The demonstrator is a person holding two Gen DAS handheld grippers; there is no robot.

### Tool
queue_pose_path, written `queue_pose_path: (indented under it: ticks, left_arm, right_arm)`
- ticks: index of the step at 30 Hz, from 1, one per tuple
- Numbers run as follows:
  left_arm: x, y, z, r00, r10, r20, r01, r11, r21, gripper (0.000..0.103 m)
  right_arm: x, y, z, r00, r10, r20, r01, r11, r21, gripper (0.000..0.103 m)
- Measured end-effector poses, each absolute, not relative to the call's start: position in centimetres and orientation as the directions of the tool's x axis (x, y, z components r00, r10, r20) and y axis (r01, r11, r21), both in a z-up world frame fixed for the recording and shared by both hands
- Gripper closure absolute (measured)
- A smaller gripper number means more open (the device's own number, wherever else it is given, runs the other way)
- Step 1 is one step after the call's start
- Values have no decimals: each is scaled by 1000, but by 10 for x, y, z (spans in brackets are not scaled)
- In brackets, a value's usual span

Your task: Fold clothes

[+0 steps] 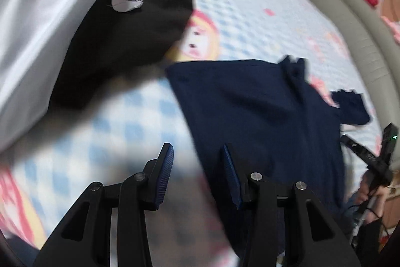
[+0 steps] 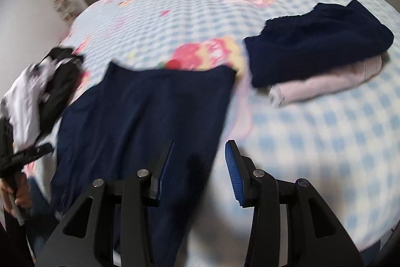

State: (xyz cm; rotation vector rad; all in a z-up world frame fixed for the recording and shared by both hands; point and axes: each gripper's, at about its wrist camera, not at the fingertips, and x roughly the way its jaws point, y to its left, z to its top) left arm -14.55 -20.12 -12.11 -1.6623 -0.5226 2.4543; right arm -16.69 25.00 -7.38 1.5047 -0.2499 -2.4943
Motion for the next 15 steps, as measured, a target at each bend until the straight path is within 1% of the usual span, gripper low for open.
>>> queue_pose_path:
  ticks: [1,2,3,4,5,6,7,8,9,11,12,13,15]
  left_arm:
    - [-150,-204,-121,-389,307,-869,83,-927,-365,61]
    - [-153,-208,-120,-406,314,-858,88,-921,-378,60]
    - [-157,-212,-119,-423,320,-848,93,-915,-392,56]
    - [-161,-214,-122,-433,334,-837,99,-905,-413,54]
    - [-166,-216,-125,-444,348,-826,106,-895,-434,54]
    - [-169,-215,-128,-446,352,-823,118,-888,-444,56]
    - [-172,-216,-132,-446,357,-821,127,-883,-453,56]
    - [-174,-214,-132,-452,362,-815,121,-881,-457,56]
    - [-175,-211,-132,-458,366,-810,114,-879,-462,56]
    - [-178,-205,-130,-466,360,-808,82,-892,-445,56]
    - [-179,-202,-129,-469,359,-807,61,-898,-435,58]
    - [-180,-198,-127,-474,353,-807,44,-906,-422,64]
    - [-186,-192,-123,-474,347,-809,24,-913,-407,71]
  right_arm:
    - [-176,251,-78,-445,-282,-850,87,-958,273,60]
    - [-185,252,-81,-437,-295,-850,78,-954,291,55]
    - [-194,253,-85,-429,-308,-849,68,-949,309,53]
    - [-202,254,-89,-427,-313,-848,61,-946,318,48]
    - [-209,255,-93,-426,-317,-847,53,-944,327,47]
    - [-216,255,-99,-416,-330,-847,53,-939,340,47]
    - [-220,255,-104,-409,-328,-852,47,-940,339,50]
    - [-223,256,-109,-403,-323,-856,39,-941,336,61]
    - [-227,256,-114,-397,-318,-861,31,-942,333,67]
    - [-224,258,-109,-417,-319,-851,49,-943,330,90]
    - [-221,261,-103,-434,-325,-841,60,-941,332,93]
    - [-221,261,-99,-429,-319,-845,78,-945,317,97]
    - [-221,256,-93,-419,-276,-865,134,-961,242,99]
